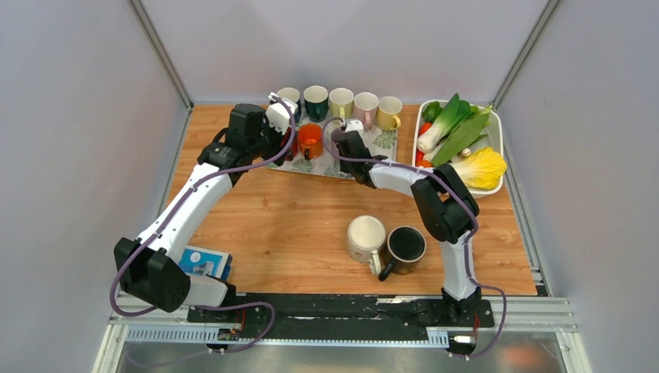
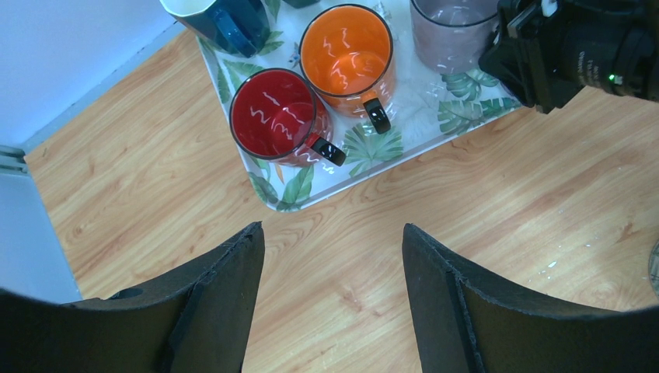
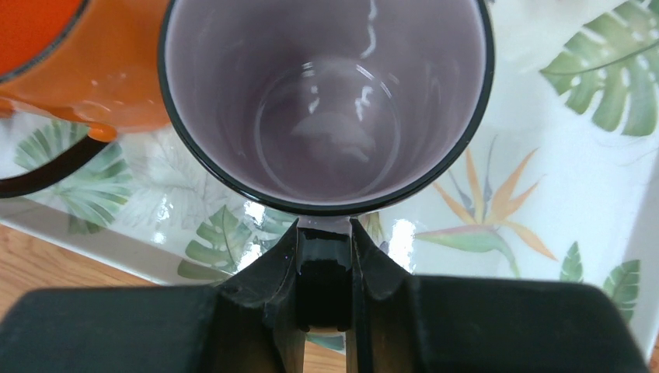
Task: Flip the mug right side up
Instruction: Place the cup on the tray.
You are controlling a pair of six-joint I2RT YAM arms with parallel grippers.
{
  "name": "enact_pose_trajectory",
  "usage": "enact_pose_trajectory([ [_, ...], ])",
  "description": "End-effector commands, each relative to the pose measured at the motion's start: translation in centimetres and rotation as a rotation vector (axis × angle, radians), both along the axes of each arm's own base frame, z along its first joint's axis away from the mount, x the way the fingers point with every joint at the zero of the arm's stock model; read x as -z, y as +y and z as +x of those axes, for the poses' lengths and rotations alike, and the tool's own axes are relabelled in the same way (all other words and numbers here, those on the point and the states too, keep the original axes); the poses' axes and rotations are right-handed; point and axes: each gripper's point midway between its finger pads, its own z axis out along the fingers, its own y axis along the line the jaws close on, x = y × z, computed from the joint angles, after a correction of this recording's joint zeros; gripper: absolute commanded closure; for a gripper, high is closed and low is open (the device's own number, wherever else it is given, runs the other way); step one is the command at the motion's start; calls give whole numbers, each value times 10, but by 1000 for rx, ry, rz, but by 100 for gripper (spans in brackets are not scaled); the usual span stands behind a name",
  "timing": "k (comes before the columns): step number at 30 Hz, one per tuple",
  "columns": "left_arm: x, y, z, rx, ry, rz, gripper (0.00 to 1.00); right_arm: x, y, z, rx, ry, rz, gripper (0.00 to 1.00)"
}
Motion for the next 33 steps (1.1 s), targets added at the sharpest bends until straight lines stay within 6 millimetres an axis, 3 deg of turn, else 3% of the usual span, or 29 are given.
enact_pose_trajectory([
  [1,-12,2,-2,-2,-35,-29,27,-32,17,23,47,-98,82,100],
  [5,-10,1,-2,2,-28,-33,27,-26,21,28,35,-105,66,100],
  [12,-8,-1,-2,6,-17,-45,27,-16,32,27,-38,-95,72,79],
  [15,-8,-2,-2,9,-16,-47,28,-23,35,23,-61,-90,94,71],
  [19,-8,-2,-2,9,-16,-46,27,-44,31,14,-81,-66,118,52],
  [28,-4,-5,-2,20,-2,-49,28,-66,-10,-16,-165,32,208,30],
  [33,-4,-6,0,26,0,-44,29,-64,-41,-11,-158,29,208,32],
])
